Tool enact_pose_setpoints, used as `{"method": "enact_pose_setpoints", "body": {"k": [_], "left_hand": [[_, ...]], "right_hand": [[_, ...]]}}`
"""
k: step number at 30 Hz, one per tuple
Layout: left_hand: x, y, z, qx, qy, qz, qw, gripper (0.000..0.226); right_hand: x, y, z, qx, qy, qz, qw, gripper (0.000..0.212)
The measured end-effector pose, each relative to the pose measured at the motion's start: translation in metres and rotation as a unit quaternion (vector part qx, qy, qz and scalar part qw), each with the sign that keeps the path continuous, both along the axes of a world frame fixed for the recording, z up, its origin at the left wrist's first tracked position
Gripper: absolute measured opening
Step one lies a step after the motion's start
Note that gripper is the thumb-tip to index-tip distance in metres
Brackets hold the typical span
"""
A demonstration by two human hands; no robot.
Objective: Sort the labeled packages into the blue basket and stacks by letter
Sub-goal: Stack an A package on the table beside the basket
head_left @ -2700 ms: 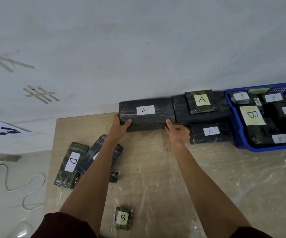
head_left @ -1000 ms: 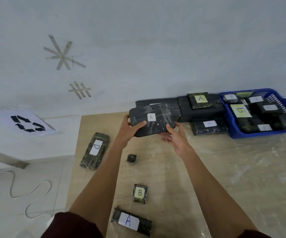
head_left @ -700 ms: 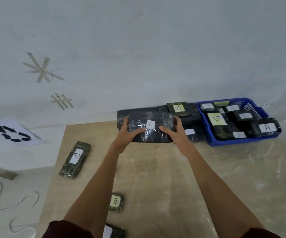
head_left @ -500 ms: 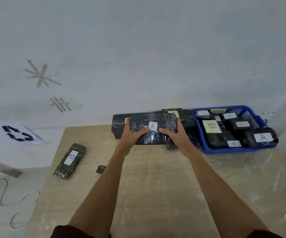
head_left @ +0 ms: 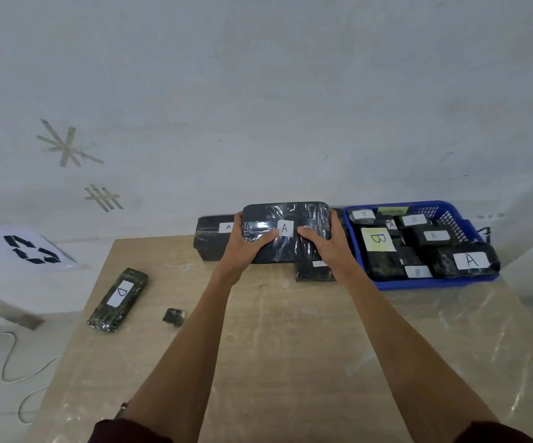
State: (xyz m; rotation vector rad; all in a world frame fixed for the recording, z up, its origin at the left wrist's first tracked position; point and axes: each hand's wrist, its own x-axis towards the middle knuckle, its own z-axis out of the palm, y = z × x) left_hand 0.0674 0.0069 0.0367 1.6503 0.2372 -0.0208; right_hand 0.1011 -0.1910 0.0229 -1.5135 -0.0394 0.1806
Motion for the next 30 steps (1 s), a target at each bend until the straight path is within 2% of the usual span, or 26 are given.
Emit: {"method": "enact_pose_setpoints", "body": {"k": [2,5,8,12,14,18,20,22,26,30], "left_hand": [[0.0,0.001,0.003,-0.003,-0.009,-0.003,1.0,0.052],[-0.001,0.009,0.004,-0.008,-0.016,-0.014,1.0,0.054],[-0.002,0.018,0.007,-0.022,-0.016,-0.023,0.999,0.059],[-0.001,0.026,0.014,-0.008,-0.019,-0.026,0.999,0.052],[0.0,0.031,0.012,-0.009,-0.03,-0.028,0.999,0.049],[0.002,0.041,0.012,-0.018,-0.033,-0.028,0.999,0.058],[0.001,0.044,0.015,-0.003,-0.031,-0.024,0.999,0.052],[0.003,0.045,0.018,0.004,-0.039,-0.023,0.999,0.046],[0.003,0.052,0.018,0.006,-0.057,-0.026,0.998,0.047],[0.001,0.057,0.022,0.012,-0.069,-0.034,0.997,0.061]], "right_hand": [[-0.001,0.001,0.001,0.0,0.009,-0.001,1.0,0.092],[-0.002,0.005,0.009,0.006,0.025,0.016,1.0,0.074],[-0.006,0.012,0.013,-0.002,0.038,0.021,0.999,0.097],[0.005,0.016,-0.012,-0.013,0.019,-0.004,1.0,0.112],[0.001,0.022,-0.004,-0.022,0.008,-0.007,1.0,0.109],[-0.012,0.037,0.021,-0.018,-0.005,-0.005,1.0,0.067],[-0.012,0.042,0.021,-0.014,-0.013,-0.014,1.0,0.06],[-0.011,0.045,0.021,-0.016,-0.015,-0.021,1.0,0.063],[-0.007,0.049,0.019,-0.026,-0.001,-0.019,0.999,0.09],[-0.004,0.048,0.015,-0.008,0.042,0.001,0.999,0.08]]}}
